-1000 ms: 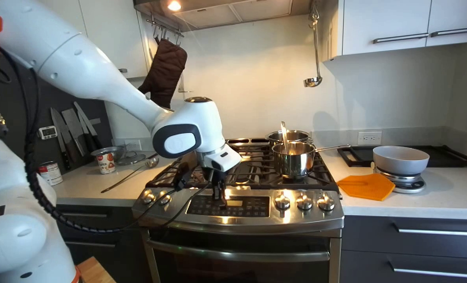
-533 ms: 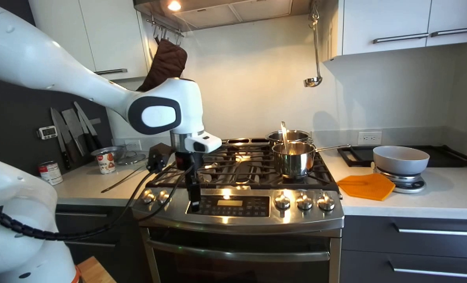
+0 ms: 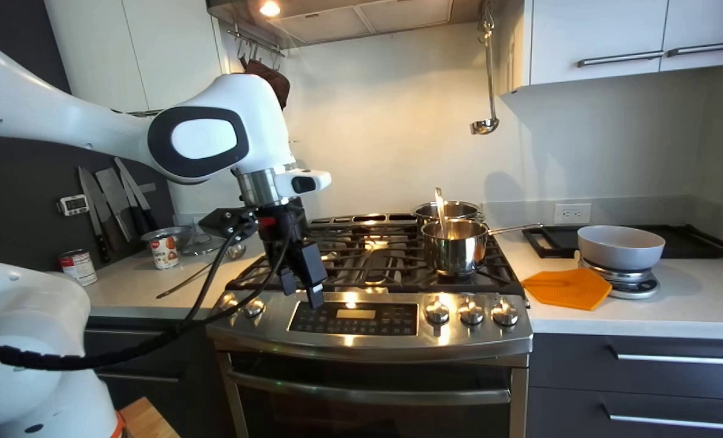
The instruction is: Push a button on the stove control panel
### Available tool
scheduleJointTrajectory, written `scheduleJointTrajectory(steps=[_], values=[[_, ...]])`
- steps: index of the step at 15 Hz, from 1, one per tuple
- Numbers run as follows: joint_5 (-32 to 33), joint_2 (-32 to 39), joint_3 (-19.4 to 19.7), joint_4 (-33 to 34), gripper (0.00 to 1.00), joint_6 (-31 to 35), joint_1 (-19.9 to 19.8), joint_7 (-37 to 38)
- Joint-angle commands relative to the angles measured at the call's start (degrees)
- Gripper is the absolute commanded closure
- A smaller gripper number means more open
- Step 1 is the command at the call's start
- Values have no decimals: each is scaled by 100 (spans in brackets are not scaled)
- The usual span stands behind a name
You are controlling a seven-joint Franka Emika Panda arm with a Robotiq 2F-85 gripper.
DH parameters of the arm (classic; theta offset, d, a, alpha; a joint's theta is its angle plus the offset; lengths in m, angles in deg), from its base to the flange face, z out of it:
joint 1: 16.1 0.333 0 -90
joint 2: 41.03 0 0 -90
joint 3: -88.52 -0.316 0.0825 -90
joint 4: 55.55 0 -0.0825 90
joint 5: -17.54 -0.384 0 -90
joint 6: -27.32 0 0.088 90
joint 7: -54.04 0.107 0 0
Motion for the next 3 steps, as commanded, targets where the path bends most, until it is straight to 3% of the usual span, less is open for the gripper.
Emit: scheduleJointTrajectory(steps=[1, 3], values=[[43, -112, 95, -58, 0, -7, 32, -93], [62, -246, 121, -139, 0, 5, 33, -166]])
